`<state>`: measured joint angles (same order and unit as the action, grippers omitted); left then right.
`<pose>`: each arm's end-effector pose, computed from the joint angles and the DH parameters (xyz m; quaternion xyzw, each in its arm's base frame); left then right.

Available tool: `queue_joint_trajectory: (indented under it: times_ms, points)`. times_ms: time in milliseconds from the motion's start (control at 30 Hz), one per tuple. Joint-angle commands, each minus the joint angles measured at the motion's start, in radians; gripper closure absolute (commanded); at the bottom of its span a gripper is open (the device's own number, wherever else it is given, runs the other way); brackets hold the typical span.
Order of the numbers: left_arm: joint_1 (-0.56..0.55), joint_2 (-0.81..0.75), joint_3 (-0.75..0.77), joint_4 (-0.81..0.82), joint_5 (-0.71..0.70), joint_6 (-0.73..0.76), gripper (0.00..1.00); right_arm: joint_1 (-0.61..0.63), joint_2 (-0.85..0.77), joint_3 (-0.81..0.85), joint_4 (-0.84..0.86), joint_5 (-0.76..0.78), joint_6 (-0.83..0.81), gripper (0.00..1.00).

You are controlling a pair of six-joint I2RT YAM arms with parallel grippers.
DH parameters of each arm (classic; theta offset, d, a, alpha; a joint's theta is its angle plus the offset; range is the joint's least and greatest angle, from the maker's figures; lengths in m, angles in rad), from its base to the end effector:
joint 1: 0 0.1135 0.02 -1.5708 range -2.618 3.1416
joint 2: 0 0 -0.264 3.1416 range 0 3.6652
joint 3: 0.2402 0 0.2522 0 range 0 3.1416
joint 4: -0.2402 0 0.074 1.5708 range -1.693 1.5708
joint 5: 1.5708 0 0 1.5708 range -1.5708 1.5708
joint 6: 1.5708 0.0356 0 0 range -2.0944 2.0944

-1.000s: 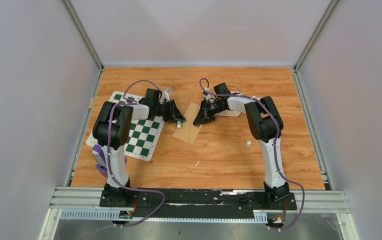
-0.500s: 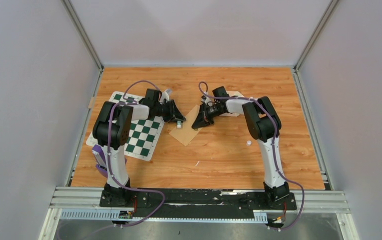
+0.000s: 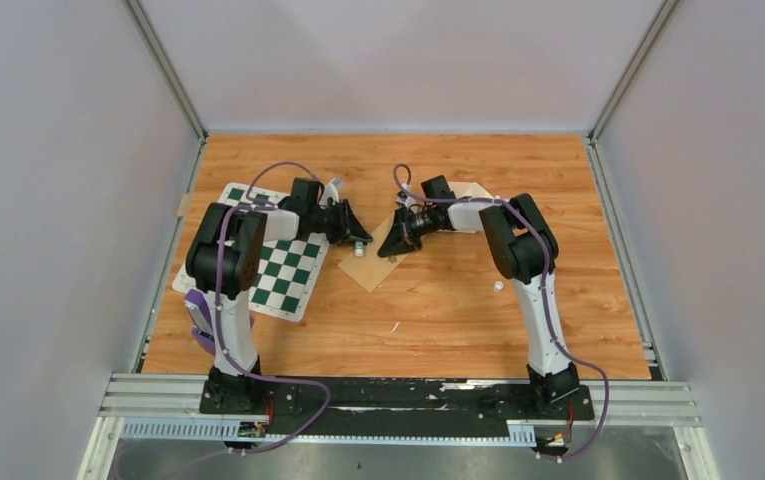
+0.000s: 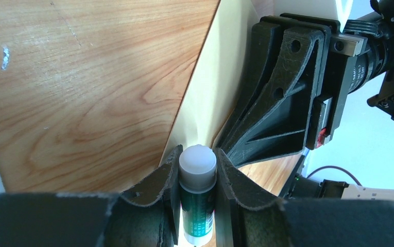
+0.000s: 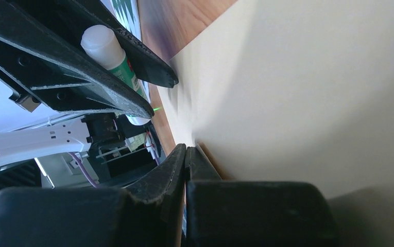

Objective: Place the letter into the envelope and seal it
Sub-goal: Seal the envelope flap on the envelope.

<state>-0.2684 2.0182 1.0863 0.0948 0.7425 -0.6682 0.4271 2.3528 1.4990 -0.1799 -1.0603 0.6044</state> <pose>0.3750 -0.1281 0.1162 -0.0452 0.8784 -0.4531 0.1454 0.4049 0.2184 0.0771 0.0600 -0.8404 -0.5370 0.0413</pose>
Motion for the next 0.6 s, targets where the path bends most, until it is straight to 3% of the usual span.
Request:
queue_joint_trajectory:
  times_ms: [0, 200, 333, 567]
  points:
    - [-0.006, -0.016, -0.034, -0.050, -0.073, 0.037, 1.00, 0.007, 0.035, -0.050, -0.022, 0.028, 0.077, 0.97]
    - [0.020, -0.282, -0.245, 0.236, 0.009, -0.123, 1.00, 0.003, 0.021, -0.099, -0.030, 0.077, 0.093, 1.00]
    - [-0.003, -0.285, -0.354, 0.439, 0.172, -0.228, 1.00, -0.003, 0.026, -0.102, -0.001, 0.074, 0.092, 1.00]
    - [-0.041, -0.183, -0.365, 0.569, 0.203, -0.270, 1.00, -0.011, 0.046, -0.126, 0.030, 0.061, 0.112, 1.00]
